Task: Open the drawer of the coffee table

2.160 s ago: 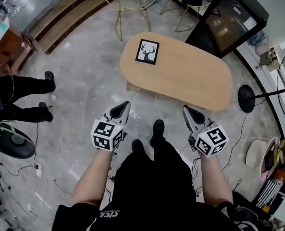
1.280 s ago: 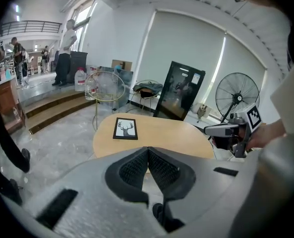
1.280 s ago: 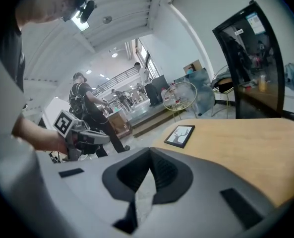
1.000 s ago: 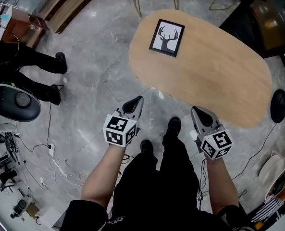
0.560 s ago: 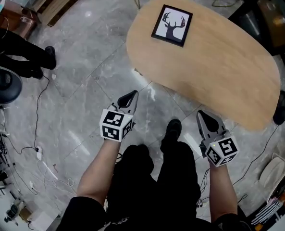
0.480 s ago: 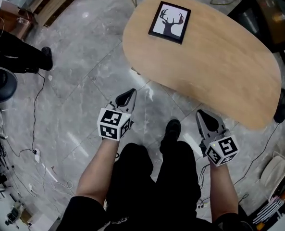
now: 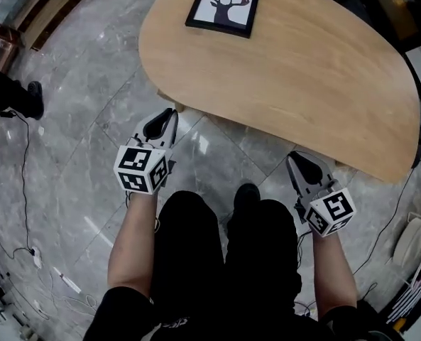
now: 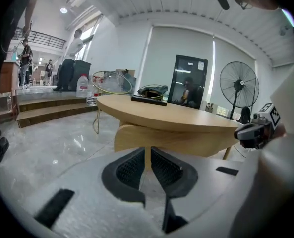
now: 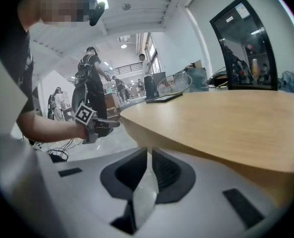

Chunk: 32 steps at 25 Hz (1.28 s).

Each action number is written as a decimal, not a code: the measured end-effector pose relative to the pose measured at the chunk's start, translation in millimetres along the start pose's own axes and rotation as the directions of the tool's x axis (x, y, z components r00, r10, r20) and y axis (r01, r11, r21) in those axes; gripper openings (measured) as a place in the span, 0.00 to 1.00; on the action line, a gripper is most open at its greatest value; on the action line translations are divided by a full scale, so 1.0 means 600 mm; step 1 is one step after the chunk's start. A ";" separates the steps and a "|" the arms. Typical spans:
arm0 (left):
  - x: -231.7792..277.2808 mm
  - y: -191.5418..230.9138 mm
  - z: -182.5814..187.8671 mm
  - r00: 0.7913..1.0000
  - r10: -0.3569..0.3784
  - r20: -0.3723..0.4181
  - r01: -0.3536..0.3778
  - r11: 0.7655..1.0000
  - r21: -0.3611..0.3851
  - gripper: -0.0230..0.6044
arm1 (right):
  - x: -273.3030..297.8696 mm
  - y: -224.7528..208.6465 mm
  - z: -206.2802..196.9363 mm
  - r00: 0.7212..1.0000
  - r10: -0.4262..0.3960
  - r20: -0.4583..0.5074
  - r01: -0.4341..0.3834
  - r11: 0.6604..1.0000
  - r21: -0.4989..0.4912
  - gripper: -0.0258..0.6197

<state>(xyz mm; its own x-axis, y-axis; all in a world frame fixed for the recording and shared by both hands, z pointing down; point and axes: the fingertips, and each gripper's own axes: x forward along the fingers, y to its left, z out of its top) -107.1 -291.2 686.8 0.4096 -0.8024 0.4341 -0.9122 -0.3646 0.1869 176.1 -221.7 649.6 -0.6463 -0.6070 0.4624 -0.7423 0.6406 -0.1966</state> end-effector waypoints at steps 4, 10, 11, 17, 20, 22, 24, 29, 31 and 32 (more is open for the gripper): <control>0.016 0.012 -0.035 1.000 -0.024 0.015 0.024 1.000 0.019 0.15 | 0.019 -0.021 -0.029 0.999 -0.039 0.034 0.038 0.999 0.021 0.13; 0.019 0.035 -0.052 0.998 -0.036 0.058 0.033 0.998 0.048 0.20 | 0.014 -0.051 -0.058 0.991 -0.113 0.077 0.111 0.993 0.033 0.26; 0.017 0.041 -0.054 0.998 -0.032 0.061 0.028 0.998 0.051 0.22 | 0.014 -0.057 -0.062 0.989 -0.125 0.079 0.122 0.992 0.035 0.29; 0.015 0.059 -0.058 0.996 -0.047 0.071 0.044 0.998 0.050 0.46 | 0.004 -0.076 -0.077 0.983 -0.168 0.077 0.165 0.986 0.036 0.44; 0.021 0.055 -0.064 0.995 -0.083 0.053 0.079 0.995 0.065 0.59 | 0.009 -0.079 -0.076 0.978 -0.187 0.087 0.184 0.982 0.042 0.51; 0.023 0.049 -0.064 0.993 -0.106 0.047 0.102 0.991 0.086 0.62 | 0.005 -0.080 -0.069 0.974 -0.203 0.100 0.201 0.979 0.031 0.52; 0.024 0.047 -0.058 0.990 -0.130 0.047 0.124 0.987 0.105 0.63 | 0.001 -0.080 -0.063 0.971 -0.212 0.112 0.211 0.977 0.023 0.52; 0.033 0.044 -0.049 0.986 -0.161 0.033 0.155 0.978 0.140 0.63 | 0.003 -0.082 -0.060 0.968 -0.213 0.129 0.211 0.977 0.027 0.50; 0.035 0.044 -0.047 0.988 -0.150 0.028 0.144 0.977 0.160 0.63 | 0.001 -0.088 -0.058 0.964 -0.231 0.133 0.229 0.973 0.028 0.45; 0.036 0.044 -0.045 0.989 -0.145 0.030 0.138 0.977 0.164 0.63 | 0.000 -0.091 -0.057 0.962 -0.237 0.138 0.235 0.971 0.031 0.43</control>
<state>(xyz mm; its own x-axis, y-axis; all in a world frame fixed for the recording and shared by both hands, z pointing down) -122.7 -305.3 725.2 0.5375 -0.7549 0.3757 -0.8331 -0.5445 0.0979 222.4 -240.7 689.9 -0.4700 -0.8006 0.3716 -0.8785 0.4652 -0.1088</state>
